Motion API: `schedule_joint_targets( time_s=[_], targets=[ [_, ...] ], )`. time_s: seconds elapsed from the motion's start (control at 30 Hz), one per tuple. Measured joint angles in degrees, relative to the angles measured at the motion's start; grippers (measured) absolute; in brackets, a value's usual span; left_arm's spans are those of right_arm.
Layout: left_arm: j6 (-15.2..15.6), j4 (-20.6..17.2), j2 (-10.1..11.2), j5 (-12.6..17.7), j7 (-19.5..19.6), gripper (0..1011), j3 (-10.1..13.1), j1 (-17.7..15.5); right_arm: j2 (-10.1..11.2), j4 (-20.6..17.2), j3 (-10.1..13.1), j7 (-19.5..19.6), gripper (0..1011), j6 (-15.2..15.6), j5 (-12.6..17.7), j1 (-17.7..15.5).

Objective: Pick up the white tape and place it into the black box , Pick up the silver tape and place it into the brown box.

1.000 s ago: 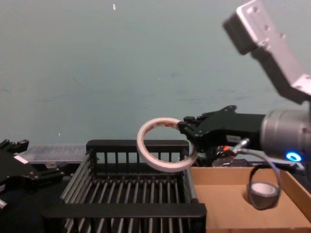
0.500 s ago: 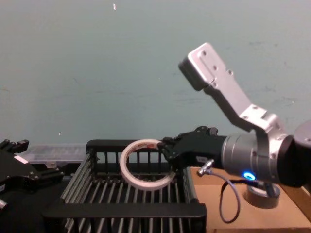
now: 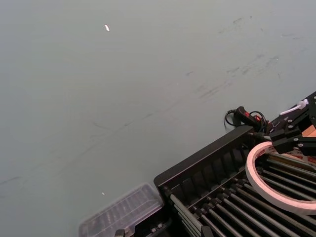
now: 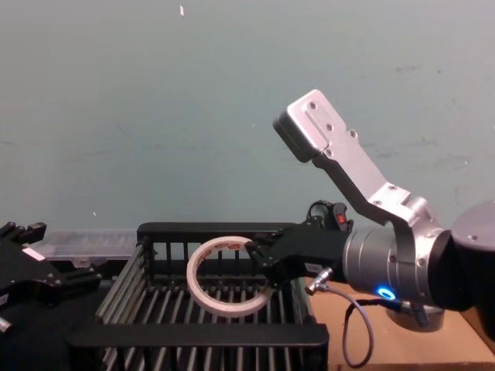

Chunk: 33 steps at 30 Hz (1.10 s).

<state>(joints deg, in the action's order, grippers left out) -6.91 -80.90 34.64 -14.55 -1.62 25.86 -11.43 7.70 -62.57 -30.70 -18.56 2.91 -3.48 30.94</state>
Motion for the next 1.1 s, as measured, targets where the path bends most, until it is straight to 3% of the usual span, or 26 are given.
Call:
schedule_joint_targets(
  time_s=[0.23, 0.67, 0.9, 1.1],
  targets=[
    [0.0, 0.0, 0.0, 0.0, 0.0, 1001, 0.0, 0.0, 0.1, -0.1, 0.0, 0.0, 132, 0.0, 0.0, 0.0],
    [0.0, 0.0, 0.0, 0.0, 0.0, 1001, 0.0, 0.0, 0.1, -0.3, 0.0, 0.0, 508, 0.1, 0.2, 0.0],
    [0.0, 0.0, 0.0, 0.0, 0.0, 1001, 0.0, 0.0, 0.2, -0.3, 0.0, 0.0, 765, 0.1, 0.2, -0.1],
    [0.0, 0.0, 0.0, 0.0, 0.0, 1001, 0.0, 0.0, 0.2, -0.3, 0.0, 0.0, 911, 0.1, 0.3, -0.1]
  ],
)
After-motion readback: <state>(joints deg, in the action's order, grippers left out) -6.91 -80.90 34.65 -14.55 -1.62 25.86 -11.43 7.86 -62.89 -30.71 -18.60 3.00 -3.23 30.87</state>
